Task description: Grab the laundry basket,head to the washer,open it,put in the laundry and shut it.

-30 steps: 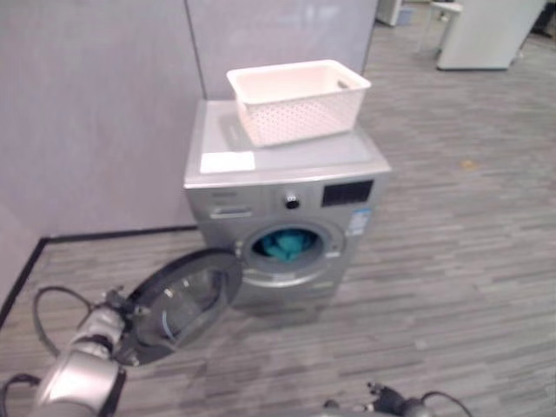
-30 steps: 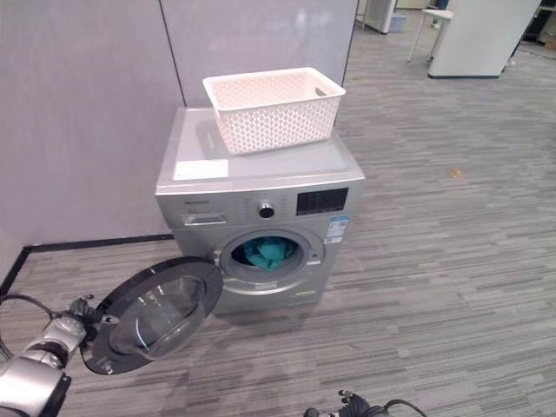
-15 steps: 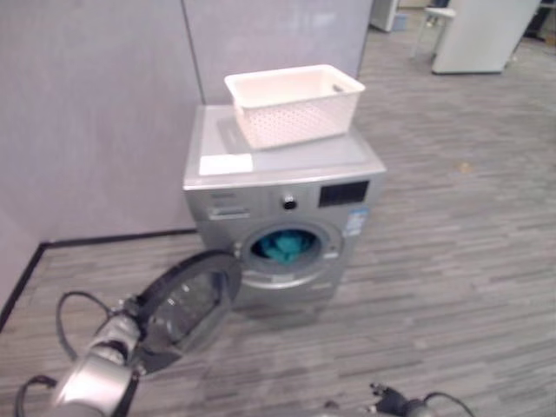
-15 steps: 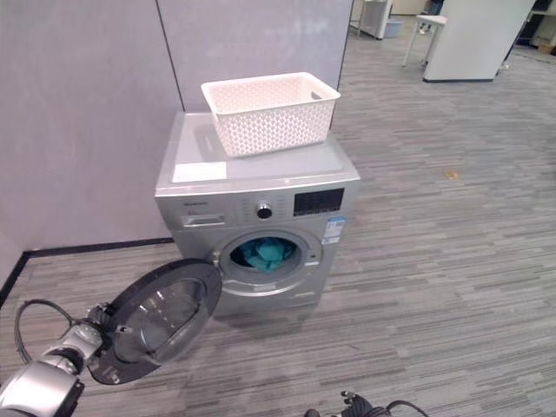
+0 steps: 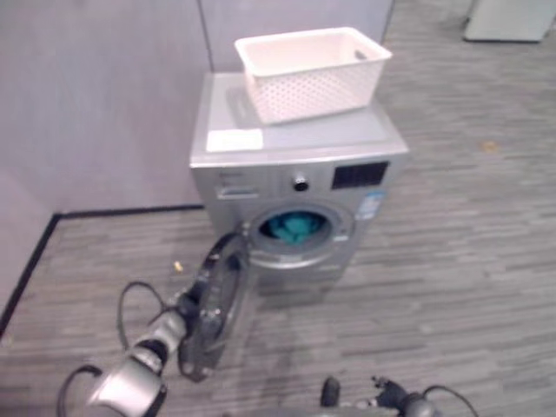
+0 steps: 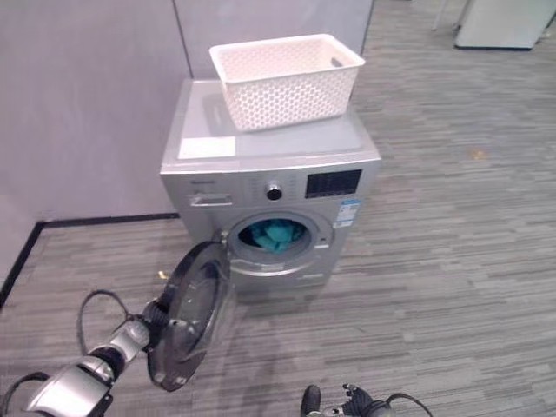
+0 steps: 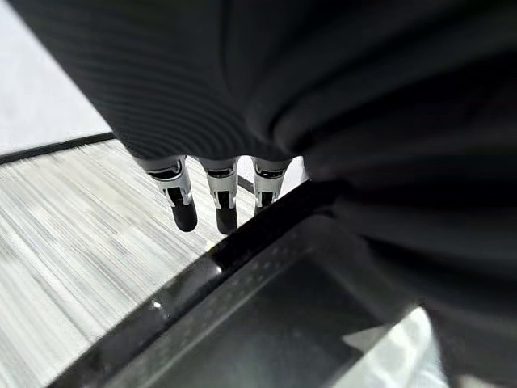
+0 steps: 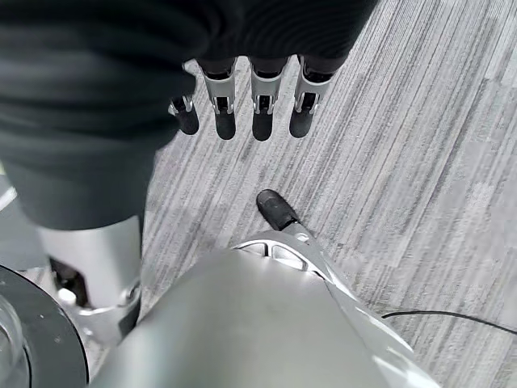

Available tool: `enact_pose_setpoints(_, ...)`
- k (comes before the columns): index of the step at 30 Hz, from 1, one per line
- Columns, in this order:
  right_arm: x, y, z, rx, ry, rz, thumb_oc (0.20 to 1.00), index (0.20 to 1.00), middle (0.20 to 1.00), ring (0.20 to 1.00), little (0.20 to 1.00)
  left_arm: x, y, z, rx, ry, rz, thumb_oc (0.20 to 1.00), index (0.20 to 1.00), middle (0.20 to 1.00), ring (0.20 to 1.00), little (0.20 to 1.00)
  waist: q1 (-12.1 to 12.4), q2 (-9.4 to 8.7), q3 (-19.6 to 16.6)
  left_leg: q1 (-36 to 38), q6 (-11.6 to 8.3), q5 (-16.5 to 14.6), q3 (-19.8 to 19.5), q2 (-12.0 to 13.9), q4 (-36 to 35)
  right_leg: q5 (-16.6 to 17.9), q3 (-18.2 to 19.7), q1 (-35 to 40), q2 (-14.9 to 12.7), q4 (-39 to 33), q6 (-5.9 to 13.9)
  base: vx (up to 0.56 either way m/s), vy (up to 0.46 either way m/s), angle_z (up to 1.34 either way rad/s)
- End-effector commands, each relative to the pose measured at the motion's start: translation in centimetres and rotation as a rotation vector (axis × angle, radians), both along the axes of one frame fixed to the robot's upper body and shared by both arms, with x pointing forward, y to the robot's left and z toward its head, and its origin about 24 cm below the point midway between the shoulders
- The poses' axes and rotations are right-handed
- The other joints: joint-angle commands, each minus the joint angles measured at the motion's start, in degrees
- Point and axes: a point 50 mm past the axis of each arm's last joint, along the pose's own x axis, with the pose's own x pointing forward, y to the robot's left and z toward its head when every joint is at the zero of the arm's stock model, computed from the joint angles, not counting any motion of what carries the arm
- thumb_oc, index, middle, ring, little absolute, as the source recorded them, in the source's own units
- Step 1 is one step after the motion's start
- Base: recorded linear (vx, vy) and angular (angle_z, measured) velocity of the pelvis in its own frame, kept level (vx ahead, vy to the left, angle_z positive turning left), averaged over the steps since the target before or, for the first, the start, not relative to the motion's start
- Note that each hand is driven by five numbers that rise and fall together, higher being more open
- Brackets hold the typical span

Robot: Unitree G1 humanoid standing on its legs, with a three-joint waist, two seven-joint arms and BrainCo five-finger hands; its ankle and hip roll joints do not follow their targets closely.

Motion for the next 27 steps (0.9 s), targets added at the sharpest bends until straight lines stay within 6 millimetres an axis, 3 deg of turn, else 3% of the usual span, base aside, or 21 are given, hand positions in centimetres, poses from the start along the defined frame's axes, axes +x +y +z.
enact_pose_setpoints(1,3.8,1.7,0.6,0.024,-0.09,-0.013,1.0,1.0,1.0,1.0,1.0,2.1,-20.4,5.9,-0.505,-0.11,-0.57,1.0,1.0,1.0,1.0,1.0,-6.41,-1.19,6.89,2.71,1.72,1.39,0.11,-0.3,0.84,-4.57,1.4,1.81,0.79,2.46,1.45,-0.07,-0.01,0.27)
enact_pose_setpoints(2,4.1,1.9,0.7,0.02,-0.091,-0.004,1.0,1.0,1.0,1.0,1.0,1.5,-24.4,8.7,-0.61,-0.14,-0.71,1.0,1.0,1.0,1.0,1.0,-6.88,-0.59,6.98,3.42,1.6,0.03,-0.4,-0.25,0.9,-5.33,2.47,2.18,1.07,2.4,2.12,-0.13,-0.019,0.18)
enact_pose_setpoints(3,4.3,2.0,0.7,0.019,-0.094,0.0,1.0,1.0,1.0,1.0,1.0,1.3,-25.6,9.7,-0.648,-0.139,-0.741,1.0,1.0,1.0,1.0,1.0,-7.03,-0.81,7.32,3.06,1.92,1.11,0.43,-0.58,0.84,-4.42,1.92,1.6,0.66,2.64,1.61,-0.02,0.003,0.06)
enact_pose_setpoints(4,4.3,1.9,0.8,0.019,-0.095,0.0,1.0,1.0,1.0,1.0,1.0,1.4,-25.7,9.7,-0.648,-0.139,-0.741,1.0,1.0,1.0,1.0,1.0,-6.98,-0.82,7.34,3.02,1.93,1.15,0.45,-0.61,0.84,-4.39,1.95,1.53,0.63,2.65,1.61,-0.07,-0.006,-0.06)
enact_pose_setpoints(9,4.4,1.6,0.8,-0.007,-0.077,0.01,1.0,1.0,1.0,1.0,1.0,-1.2,-32.6,15.5,-0.834,-0.166,-0.964,1.0,1.0,1.0,1.0,1.0,-8.95,-0.19,7.04,4.34,2.07,0.23,1.41,-0.96,0.84,-4.0,2.94,1.81,0.29,2.44,1.89,0.03,0.007,-0.18)
enact_pose_setpoints(11,4.3,1.5,0.7,-0.009,-0.072,0.001,1.0,1.0,1.0,1.0,1.0,-1.6,-33.4,16.3,-0.866,-0.17,-0.984,1.0,1.0,1.0,1.0,1.0,-9.47,0.29,6.67,5.09,1.84,-1.11,0.87,-0.77,0.87,-4.83,3.95,2.37,0.57,2.15,2.47,0.11,0.02,-0.43)
enact_pose_setpoints(14,4.3,1.4,0.8,-0.011,-0.074,0.001,1.0,1.0,1.0,1.0,1.0,-1.5,-33.4,16.4,-0.867,-0.172,-0.984,1.0,1.0,1.0,1.0,1.0,-9.43,0.0,7.01,4.73,2.09,0.02,1.72,-0.99,0.84,-3.98,3.32,1.89,0.28,2.37,1.93,0.02,0.002,-0.63)
enact_pose_setpoints(15,3.9,0.9,0.7,-0.018,-0.062,-0.02,1.0,1.0,1.0,1.0,1.0,-1.6,-34.2,17.9,-0.899,-0.202,-1.005,1.0,1.0,1.0,1.0,1.0,-10.43,0.49,6.23,5.66,1.83,-1.38,1.44,-0.98,0.84,-4.75,4.61,2.36,0.67,2.04,2.54,-0.02,-0.027,-0.23)
enact_pose_setpoints(18,2.7,0.1,0.4,-0.027,-0.036,-0.058,1.0,1.0,1.0,1.0,1.0,-0.8,-33.2,19.0,-0.89,-0.276,-1.043,1.0,1.0,1.0,1.0,1.0,-10.22,0.59,6.13,5.86,1.9,-0.57,2.5,-1.05,0.84,-4.16,4.03,2.29,0.47,2.09,2.06,0.09,-0.02,-0.05)
enact_pose_setpoints(19,2.4,0.1,0.4,-0.024,-0.033,-0.072,1.0,1.0,1.0,1.0,1.0,-0.7,-32.7,18.9,-0.906,-0.27,-1.038,1.0,1.0,1.0,1.0,1.0,-9.97,0.98,5.83,6.47,1.66,-1.7,1.62,-0.77,0.84,-5.07,4.62,3.04,0.76,1.81,2.56,-0.01,-0.071,0.03)
enact_pose_setpoints(20,1.9,0.1,0.2,-0.012,-0.031,-0.094,1.0,1.0,1.0,1.0,1.0,-0.3,-31.3,18.7,-0.941,-0.265,-1.011,1.0,1.0,1.0,1.0,1.0,-9.54,0.68,5.93,6.01,1.78,-0.41,2.01,-0.92,0.84,-4.44,3.55,2.85,0.54,1.89,1.92,0.04,-0.03,0.08)
enact_pose_setpoints(21,1.9,0.2,0.2,-0.011,-0.03,-0.094,1.0,1.0,1.0,1.0,1.0,-0.3,-31.3,18.6,-0.94,-0.264,-1.009,1.0,1.0,1.0,1.0,1.0,-9.62,0.59,5.88,5.99,1.78,-0.4,1.95,-0.91,0.84,-4.44,3.5,2.88,0.54,1.86,1.92,-0.03,-0.065,0.11)
enact_pose_setpoints(22,1.6,0.3,0.1,0.001,-0.037,-0.108,1.0,1.0,1.0,1.0,1.0,0.1,-29.2,18.1,-0.95,-0.276,-0.988,1.0,1.0,1.0,1.0,1.0,-8.79,0.61,5.88,5.97,1.67,-0.33,1.5,-0.77,0.84,-4.69,3.07,3.27,0.59,1.69,1.91,0.02,-0.029,0.07)
enact_pose_setpoints(24,1.4,0.5,0.0,0.009,-0.037,-0.106,1.0,1.0,1.0,1.0,1.0,0.2,-28.2,17.5,-0.971,-0.258,-0.959,1.0,1.0,1.0,1.0,1.0,-8.51,0.48,5.78,5.95,1.62,-0.29,1.18,-0.72,0.84,-4.83,2.82,3.62,0.61,1.56,1.82,0.02,-0.03,0.07)
enact_pose_setpoints(26,1.2,1.3,-0.1,0.041,-0.042,-0.114,1.0,1.0,1.0,1.0,1.0,1.0,-25.3,15.3,-1.063,-0.188,-0.766,1.0,1.0,1.0,1.0,1.0,-7.39,0.28,5.58,6.26,1.52,-0.21,0.5,-0.6,0.84,-5.07,2.03,4.66,0.68,1.24,1.63,0.02,-0.039,0.33)
enact_pose_setpoints(27,1.2,1.3,-0.1,0.042,-0.042,-0.114,1.0,1.0,1.0,1.0,1.0,1.0,-25.3,15.3,-1.063,-0.188,-0.766,1.0,1.0,1.0,1.0,1.0,-7.41,0.27,5.58,6.26,1.52,-0.21,0.49,-0.6,0.84,-5.07,2.02,4.67,0.68,1.24,1.63,0.01,-0.034,0.34)
